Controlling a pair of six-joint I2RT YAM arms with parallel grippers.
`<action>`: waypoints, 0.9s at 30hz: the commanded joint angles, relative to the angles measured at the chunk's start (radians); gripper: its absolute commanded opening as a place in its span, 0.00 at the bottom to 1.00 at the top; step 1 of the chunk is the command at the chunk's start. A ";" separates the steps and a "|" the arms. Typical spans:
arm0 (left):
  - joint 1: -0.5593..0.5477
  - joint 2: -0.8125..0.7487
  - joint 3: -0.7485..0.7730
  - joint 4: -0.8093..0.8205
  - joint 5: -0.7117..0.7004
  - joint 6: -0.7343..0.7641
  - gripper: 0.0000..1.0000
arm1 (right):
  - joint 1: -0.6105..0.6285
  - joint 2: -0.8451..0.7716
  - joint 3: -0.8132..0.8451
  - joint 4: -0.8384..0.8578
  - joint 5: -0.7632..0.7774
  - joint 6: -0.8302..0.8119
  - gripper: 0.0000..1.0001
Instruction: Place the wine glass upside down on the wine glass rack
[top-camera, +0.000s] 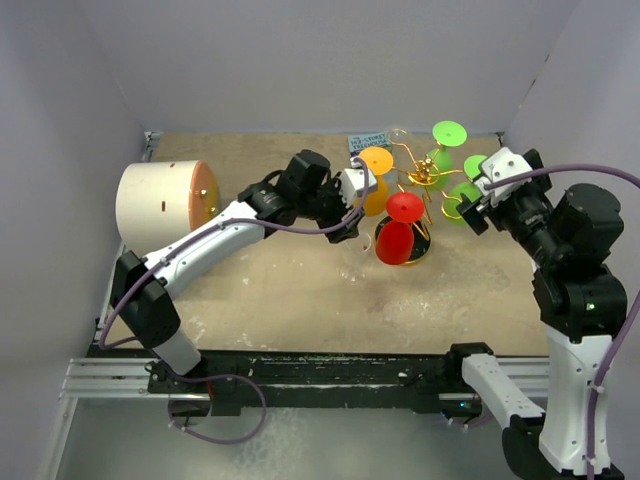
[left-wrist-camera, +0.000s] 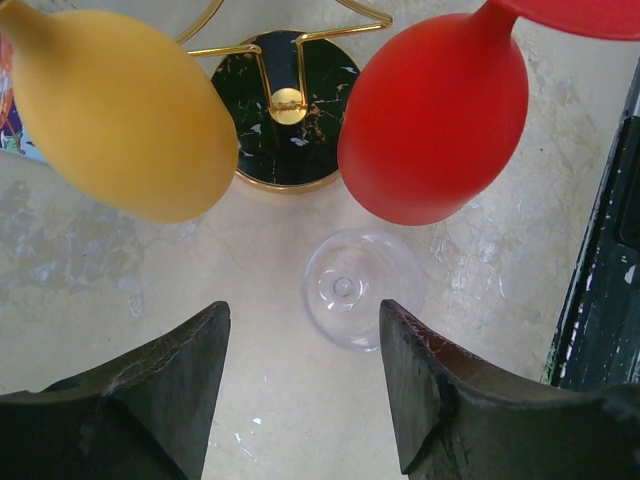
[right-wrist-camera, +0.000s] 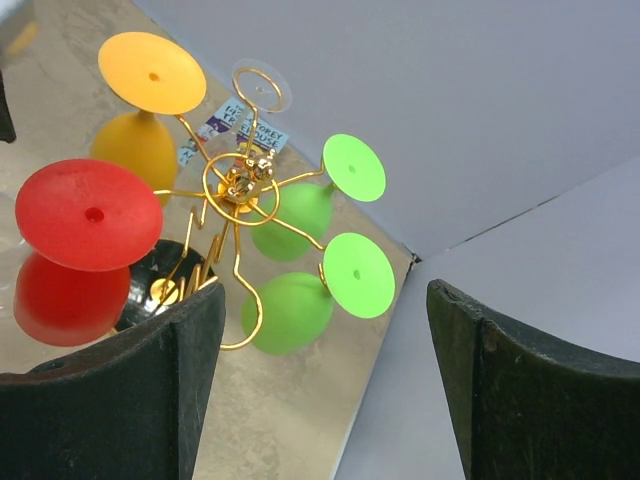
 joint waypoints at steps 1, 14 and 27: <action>-0.020 0.034 0.056 0.047 -0.049 -0.021 0.64 | -0.008 -0.019 -0.009 0.024 -0.009 0.017 0.83; -0.043 0.100 0.034 0.066 -0.114 0.018 0.55 | -0.009 -0.030 -0.046 0.025 0.001 0.010 0.83; -0.043 0.051 -0.032 0.052 -0.160 0.063 0.43 | -0.010 -0.029 -0.071 0.029 0.008 0.009 0.83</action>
